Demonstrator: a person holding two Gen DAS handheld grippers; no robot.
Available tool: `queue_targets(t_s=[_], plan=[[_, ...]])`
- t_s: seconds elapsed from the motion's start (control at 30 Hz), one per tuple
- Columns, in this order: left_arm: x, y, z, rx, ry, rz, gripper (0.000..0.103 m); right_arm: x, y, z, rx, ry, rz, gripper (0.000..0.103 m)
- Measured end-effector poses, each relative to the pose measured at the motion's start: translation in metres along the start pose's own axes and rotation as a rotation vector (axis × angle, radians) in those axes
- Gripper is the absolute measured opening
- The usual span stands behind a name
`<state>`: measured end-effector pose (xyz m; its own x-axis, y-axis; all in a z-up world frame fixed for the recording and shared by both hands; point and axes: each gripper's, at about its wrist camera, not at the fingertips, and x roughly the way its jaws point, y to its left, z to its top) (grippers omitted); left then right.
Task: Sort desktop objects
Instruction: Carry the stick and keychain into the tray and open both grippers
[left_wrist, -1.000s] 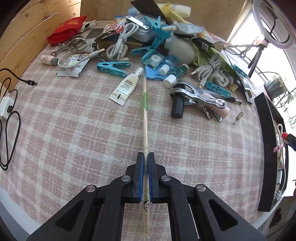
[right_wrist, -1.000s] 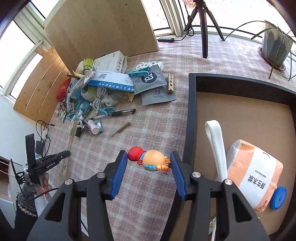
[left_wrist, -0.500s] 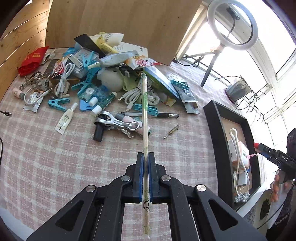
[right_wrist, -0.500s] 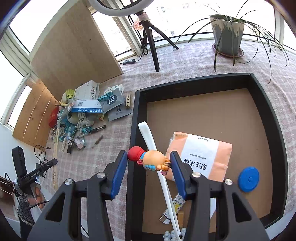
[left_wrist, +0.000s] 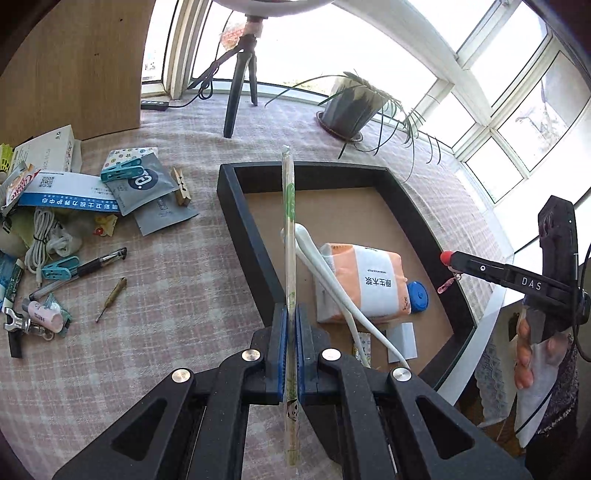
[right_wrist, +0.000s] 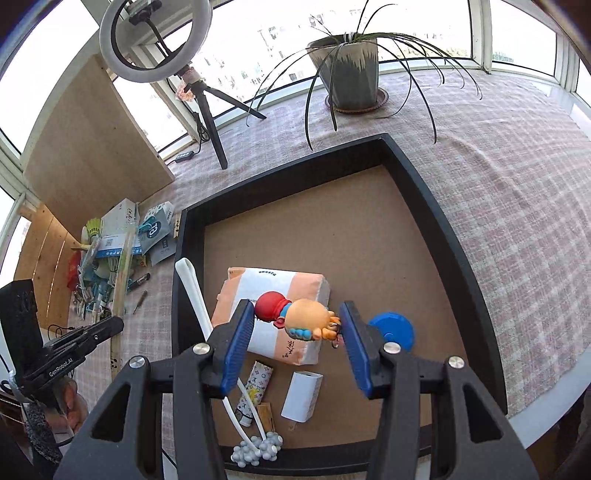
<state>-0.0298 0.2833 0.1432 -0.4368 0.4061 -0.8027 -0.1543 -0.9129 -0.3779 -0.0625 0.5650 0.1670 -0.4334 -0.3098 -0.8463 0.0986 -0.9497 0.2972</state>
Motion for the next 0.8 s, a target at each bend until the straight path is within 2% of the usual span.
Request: queue_targets(t_s=[0.2,0.23,0.27,0.3,0.37,0.53,0.63,0.73,0.8], plan=[[0.025,-0.035,0.019,0.05,0.002,-0.045,0.004,0.002,-0.016,0.005,0.031,0.008,-0.016,0.049],[0.027,-0.04,0.021,0.061,0.003,-0.055,0.005,0.002,-0.016,0.005,0.028,0.013,-0.017,0.052],[0.029,-0.045,0.023,0.07,0.005,-0.043,0.013,0.003,-0.017,0.006,0.023,0.024,-0.017,0.063],[0.03,-0.049,0.025,0.072,0.011,-0.022,0.031,0.004,-0.018,0.007,0.028,0.03,-0.023,0.068],[0.029,-0.054,0.026,0.073,0.004,-0.009,0.044,0.002,-0.017,0.008,0.039,0.031,-0.018,0.072],[0.022,-0.04,0.021,0.066,-0.007,0.036,0.044,0.003,-0.003,0.005,0.015,0.063,0.099,0.072],[0.013,-0.024,0.018,0.032,-0.024,0.06,0.044,0.014,0.013,-0.002,-0.029,0.113,0.152,0.068],[0.004,-0.009,0.015,0.006,-0.032,0.075,0.044,0.035,0.029,-0.014,-0.065,0.186,0.185,0.046],[0.0,0.0,0.013,-0.012,-0.036,0.084,0.044,0.05,0.038,-0.022,-0.087,0.228,0.185,0.042]])
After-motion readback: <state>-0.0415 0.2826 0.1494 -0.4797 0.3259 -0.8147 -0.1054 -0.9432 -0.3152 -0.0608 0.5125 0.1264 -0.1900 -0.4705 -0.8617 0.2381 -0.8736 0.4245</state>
